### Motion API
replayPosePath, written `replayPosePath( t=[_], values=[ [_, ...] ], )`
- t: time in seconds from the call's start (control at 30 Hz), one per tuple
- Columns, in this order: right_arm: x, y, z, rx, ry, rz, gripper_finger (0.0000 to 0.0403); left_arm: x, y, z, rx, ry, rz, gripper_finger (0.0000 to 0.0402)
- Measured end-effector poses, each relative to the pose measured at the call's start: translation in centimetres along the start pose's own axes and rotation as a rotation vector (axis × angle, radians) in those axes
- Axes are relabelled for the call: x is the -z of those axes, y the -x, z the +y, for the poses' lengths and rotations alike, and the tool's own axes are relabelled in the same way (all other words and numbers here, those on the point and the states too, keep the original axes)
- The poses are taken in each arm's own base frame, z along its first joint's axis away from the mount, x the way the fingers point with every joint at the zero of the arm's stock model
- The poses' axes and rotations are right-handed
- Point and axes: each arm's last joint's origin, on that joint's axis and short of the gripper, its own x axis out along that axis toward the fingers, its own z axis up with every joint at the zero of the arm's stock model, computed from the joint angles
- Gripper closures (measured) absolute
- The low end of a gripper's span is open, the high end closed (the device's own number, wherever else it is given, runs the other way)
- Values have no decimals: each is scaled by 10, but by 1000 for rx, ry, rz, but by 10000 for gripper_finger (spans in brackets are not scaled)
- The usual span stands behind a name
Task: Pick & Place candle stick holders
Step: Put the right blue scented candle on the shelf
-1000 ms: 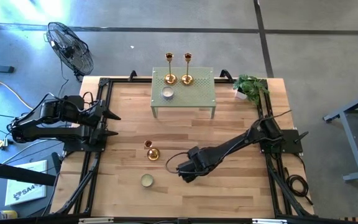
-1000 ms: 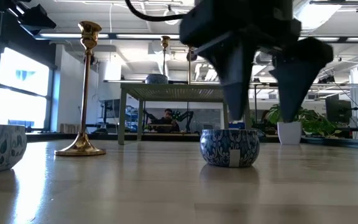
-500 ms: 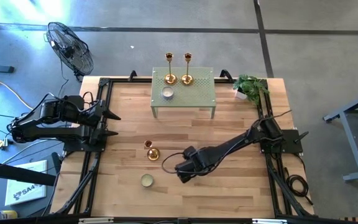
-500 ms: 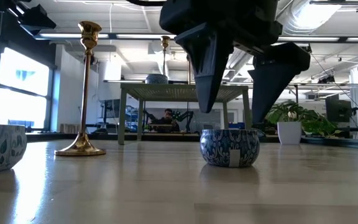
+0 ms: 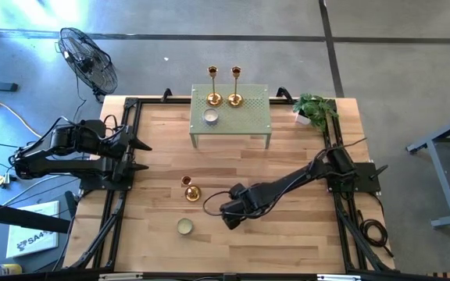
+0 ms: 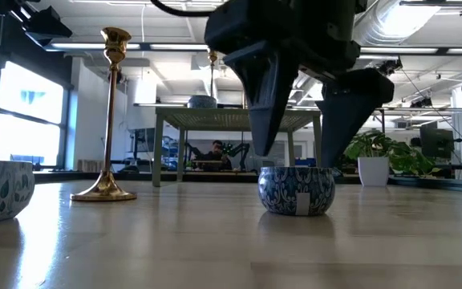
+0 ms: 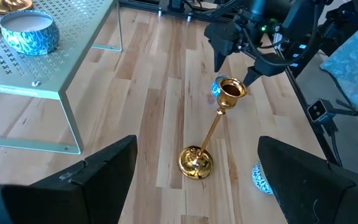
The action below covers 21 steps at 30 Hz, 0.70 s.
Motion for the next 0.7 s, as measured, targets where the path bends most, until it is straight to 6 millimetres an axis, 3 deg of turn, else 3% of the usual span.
replayPosePath(
  t=[0.33, 0.7],
  values=[
    [4, -27, -8, -67, 0, 35, 9, 0, 0, 0, -1, 0, 0, 73],
    [-1, -29, -4, -145, 31, 68, 13, 0, 0, 0, -1, -4, 0, 73]
  ],
)
